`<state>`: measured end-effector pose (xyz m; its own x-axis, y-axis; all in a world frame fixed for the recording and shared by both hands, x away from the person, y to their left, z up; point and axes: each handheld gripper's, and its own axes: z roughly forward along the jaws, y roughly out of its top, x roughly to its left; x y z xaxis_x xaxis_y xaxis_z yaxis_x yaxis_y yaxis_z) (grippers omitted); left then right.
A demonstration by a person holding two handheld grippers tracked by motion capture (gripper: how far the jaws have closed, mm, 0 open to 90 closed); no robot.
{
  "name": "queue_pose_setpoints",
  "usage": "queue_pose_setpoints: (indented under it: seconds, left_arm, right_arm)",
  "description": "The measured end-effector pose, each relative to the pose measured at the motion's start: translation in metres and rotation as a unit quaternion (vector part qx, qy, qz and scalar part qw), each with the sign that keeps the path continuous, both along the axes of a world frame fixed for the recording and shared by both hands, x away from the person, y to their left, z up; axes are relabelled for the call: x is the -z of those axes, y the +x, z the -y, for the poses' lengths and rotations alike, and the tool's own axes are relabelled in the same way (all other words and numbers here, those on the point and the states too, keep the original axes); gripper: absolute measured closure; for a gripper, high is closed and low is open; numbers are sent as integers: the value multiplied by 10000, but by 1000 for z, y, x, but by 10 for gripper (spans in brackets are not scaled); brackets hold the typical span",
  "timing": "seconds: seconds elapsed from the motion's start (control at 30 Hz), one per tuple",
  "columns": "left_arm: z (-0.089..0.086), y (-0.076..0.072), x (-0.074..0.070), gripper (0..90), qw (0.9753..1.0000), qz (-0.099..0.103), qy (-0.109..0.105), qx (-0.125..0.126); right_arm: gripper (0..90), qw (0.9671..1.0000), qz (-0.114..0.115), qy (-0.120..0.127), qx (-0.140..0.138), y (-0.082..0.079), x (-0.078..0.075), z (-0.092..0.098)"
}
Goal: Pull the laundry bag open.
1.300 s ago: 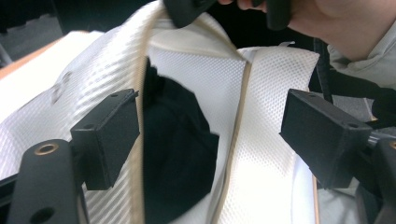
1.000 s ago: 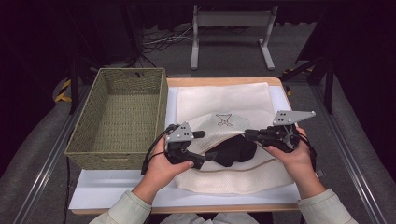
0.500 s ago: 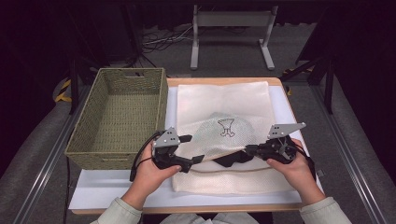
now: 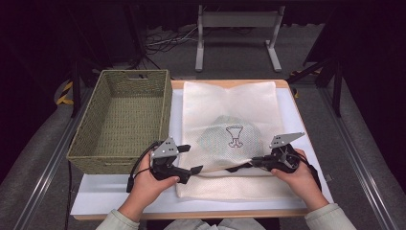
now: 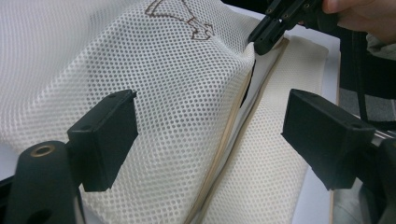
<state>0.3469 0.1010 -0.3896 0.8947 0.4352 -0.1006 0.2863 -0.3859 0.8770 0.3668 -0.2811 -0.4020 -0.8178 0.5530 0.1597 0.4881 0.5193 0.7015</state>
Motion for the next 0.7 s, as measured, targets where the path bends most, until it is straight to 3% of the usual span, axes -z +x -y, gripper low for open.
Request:
queue_pose_setpoints:
  seconds: [0.27,0.4,0.6,0.7]
  left_arm:
    - [-1,0,2,186,10000,-3,-13,0]
    - [-5,-4,2,184,10000,23,0,-5]
    - [-15,-8,3,184,10000,59,0,-74]
    - [-19,-12,3,186,9999,82,-24,-60]
  right_arm:
    - [831,9998,-166,-36,-45,-3,7,1]
    - [743,9997,-171,140,-95,-8,1,5]
    - [600,9985,98,524,-124,-21,-13,14]
    - [556,9984,227,503,-107,-25,-18,15]
